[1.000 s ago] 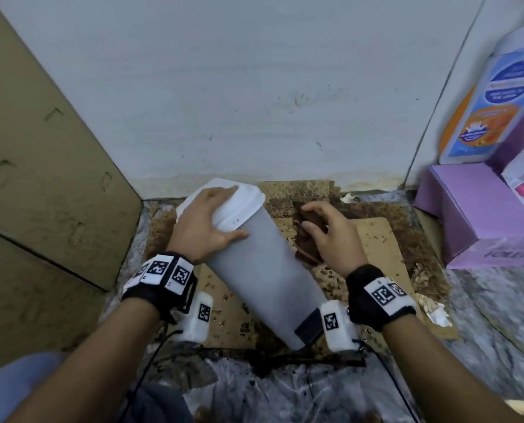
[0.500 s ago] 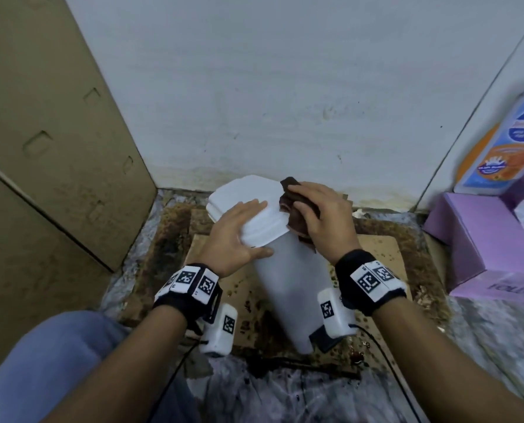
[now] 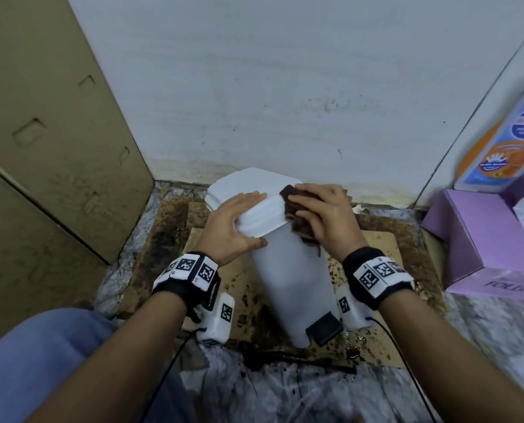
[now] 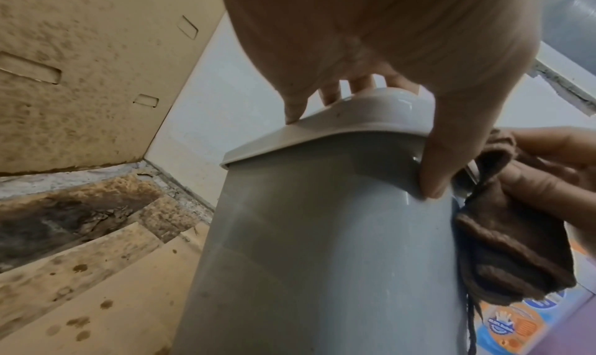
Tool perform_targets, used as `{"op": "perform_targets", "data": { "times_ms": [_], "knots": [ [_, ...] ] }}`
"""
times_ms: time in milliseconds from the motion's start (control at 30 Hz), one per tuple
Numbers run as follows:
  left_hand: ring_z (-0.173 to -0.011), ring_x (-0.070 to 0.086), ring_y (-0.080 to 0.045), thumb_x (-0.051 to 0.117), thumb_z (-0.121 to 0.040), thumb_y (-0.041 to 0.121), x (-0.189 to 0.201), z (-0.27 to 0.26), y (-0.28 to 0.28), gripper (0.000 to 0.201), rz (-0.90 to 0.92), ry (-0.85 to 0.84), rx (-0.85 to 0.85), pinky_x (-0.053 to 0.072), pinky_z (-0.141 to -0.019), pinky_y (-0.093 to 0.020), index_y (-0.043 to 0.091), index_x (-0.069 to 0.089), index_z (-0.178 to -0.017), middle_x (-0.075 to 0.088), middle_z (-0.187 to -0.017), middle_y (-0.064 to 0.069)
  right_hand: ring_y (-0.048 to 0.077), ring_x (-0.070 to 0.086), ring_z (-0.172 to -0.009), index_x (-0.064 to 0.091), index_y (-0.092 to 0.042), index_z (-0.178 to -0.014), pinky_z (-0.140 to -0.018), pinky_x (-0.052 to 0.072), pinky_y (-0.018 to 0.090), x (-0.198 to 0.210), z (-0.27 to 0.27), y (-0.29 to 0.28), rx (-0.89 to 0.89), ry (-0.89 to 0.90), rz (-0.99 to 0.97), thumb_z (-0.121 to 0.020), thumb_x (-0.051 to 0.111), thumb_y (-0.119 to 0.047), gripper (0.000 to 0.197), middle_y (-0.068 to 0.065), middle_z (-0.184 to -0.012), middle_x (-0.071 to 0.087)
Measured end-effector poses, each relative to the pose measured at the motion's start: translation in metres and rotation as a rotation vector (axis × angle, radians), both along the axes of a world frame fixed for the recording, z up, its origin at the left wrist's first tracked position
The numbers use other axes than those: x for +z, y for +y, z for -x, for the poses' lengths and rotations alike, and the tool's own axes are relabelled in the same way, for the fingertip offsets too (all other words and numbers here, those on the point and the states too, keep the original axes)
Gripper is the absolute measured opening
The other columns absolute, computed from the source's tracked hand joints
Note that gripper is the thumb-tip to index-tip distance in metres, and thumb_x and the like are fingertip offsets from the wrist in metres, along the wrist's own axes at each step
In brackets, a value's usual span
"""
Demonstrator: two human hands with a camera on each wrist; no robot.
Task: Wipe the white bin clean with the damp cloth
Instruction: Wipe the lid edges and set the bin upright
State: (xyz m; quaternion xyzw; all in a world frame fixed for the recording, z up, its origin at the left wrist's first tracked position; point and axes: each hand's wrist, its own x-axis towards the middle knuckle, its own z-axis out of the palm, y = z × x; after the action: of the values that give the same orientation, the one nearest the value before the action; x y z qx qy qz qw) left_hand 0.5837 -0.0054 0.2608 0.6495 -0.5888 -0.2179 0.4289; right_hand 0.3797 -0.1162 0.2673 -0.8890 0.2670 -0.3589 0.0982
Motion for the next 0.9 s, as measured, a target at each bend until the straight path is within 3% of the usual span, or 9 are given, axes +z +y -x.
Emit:
{"op": "perform_targets", "data": {
  "times_ms": [100, 267, 400, 467, 533, 633, 733, 833, 900],
  "knots": [
    [-0.139, 0.033, -0.005, 0.092, -0.060, 0.019, 0.001, -0.003, 0.000, 0.087, -0.014, -0.019, -0.008, 0.025, -0.118, -0.033, 0.029, 0.053, -0.138, 0.045, -0.143, 0.016, 0.023, 0.051, -0.108, 0.071, -0.013, -0.111, -0.098, 0.032, 0.019, 0.011, 0.008, -0.014, -0.050, 0.029, -0.101, -0.087, 0.059, -0.009, 0.027, 0.006, -0.122, 0.063],
    [-0.146, 0.023, -0.005, 0.079, -0.063, 0.057, -0.007, -0.006, 0.008, 0.088, -0.040, -0.056, -0.092, 0.017, -0.119, -0.033, 0.040, 0.044, -0.142, 0.038, -0.152, 0.018, 0.018, 0.061, -0.108, 0.070, -0.017, -0.112, -0.095, 0.039, 0.017, 0.012, 0.018, -0.028, -0.191, -0.004, -0.395, -0.087, 0.061, -0.004, 0.030, 0.004, -0.114, 0.069],
    [-0.145, 0.021, -0.002, 0.081, -0.064, 0.051, -0.011, -0.007, 0.005, 0.086, -0.092, 0.086, -0.133, 0.020, -0.120, -0.037, 0.038, 0.041, -0.139, 0.035, -0.152, 0.019, 0.013, 0.062, -0.103, 0.067, -0.024, -0.113, -0.091, 0.046, 0.021, 0.018, 0.020, -0.023, -0.257, -0.159, -0.491, -0.087, 0.064, -0.010, 0.030, -0.006, -0.106, 0.068],
    [-0.146, 0.018, 0.001, 0.085, -0.061, 0.046, -0.012, -0.009, 0.001, 0.087, -0.103, 0.121, -0.158, 0.019, -0.120, -0.035, 0.034, 0.040, -0.134, 0.036, -0.152, 0.017, 0.005, 0.061, -0.099, 0.064, -0.026, -0.111, -0.089, 0.047, 0.018, 0.033, 0.017, -0.014, -0.207, -0.220, -0.460, -0.085, 0.066, -0.011, 0.029, -0.013, -0.103, 0.066],
    [-0.145, 0.016, 0.005, 0.090, -0.057, 0.040, -0.010, -0.012, -0.001, 0.093, -0.123, 0.109, -0.179, 0.018, -0.121, -0.034, 0.031, 0.041, -0.136, 0.035, -0.152, 0.016, -0.001, 0.059, -0.095, 0.066, -0.023, -0.109, -0.087, 0.045, 0.013, 0.047, 0.012, 0.002, -0.106, -0.165, -0.366, -0.086, 0.066, -0.012, 0.025, -0.016, -0.102, 0.065],
    [-0.144, 0.020, 0.002, 0.094, -0.056, 0.034, -0.007, -0.018, -0.003, 0.102, -0.139, 0.070, -0.199, 0.022, -0.121, -0.038, 0.030, 0.039, -0.142, 0.034, -0.153, 0.012, 0.001, 0.059, -0.097, 0.068, -0.019, -0.109, -0.087, 0.044, 0.014, 0.057, 0.000, 0.025, 0.066, -0.108, -0.254, -0.086, 0.066, -0.012, 0.024, -0.015, -0.104, 0.065],
    [-0.148, 0.018, -0.009, 0.092, -0.054, 0.044, -0.009, -0.021, -0.005, 0.113, -0.138, -0.003, -0.216, 0.024, -0.120, -0.045, 0.030, 0.033, -0.150, 0.030, -0.157, 0.008, 0.010, 0.055, -0.104, 0.068, -0.018, -0.113, -0.093, 0.042, 0.022, 0.040, -0.016, 0.036, 0.180, 0.006, -0.154, -0.086, 0.067, -0.015, 0.027, -0.009, -0.113, 0.066],
    [-0.148, 0.013, -0.005, 0.094, -0.054, 0.038, -0.003, -0.020, -0.005, 0.115, -0.169, -0.009, -0.237, 0.018, -0.122, -0.038, 0.030, 0.032, -0.151, 0.026, -0.159, 0.009, 0.019, 0.047, -0.106, 0.066, -0.022, -0.117, -0.091, 0.042, 0.038, 0.015, -0.026, 0.038, 0.193, 0.148, -0.020, -0.089, 0.060, -0.028, 0.029, -0.010, -0.128, 0.061],
    [-0.148, 0.012, -0.003, 0.094, -0.053, 0.034, 0.002, -0.021, -0.005, 0.116, -0.185, 0.007, -0.242, 0.017, -0.122, -0.036, 0.027, 0.032, -0.151, 0.026, -0.159, 0.009, 0.023, 0.047, -0.107, 0.066, -0.025, -0.118, -0.090, 0.041, 0.043, 0.009, -0.027, 0.036, 0.163, 0.171, 0.028, -0.089, 0.058, -0.038, 0.032, -0.010, -0.130, 0.058]
  ]
}}
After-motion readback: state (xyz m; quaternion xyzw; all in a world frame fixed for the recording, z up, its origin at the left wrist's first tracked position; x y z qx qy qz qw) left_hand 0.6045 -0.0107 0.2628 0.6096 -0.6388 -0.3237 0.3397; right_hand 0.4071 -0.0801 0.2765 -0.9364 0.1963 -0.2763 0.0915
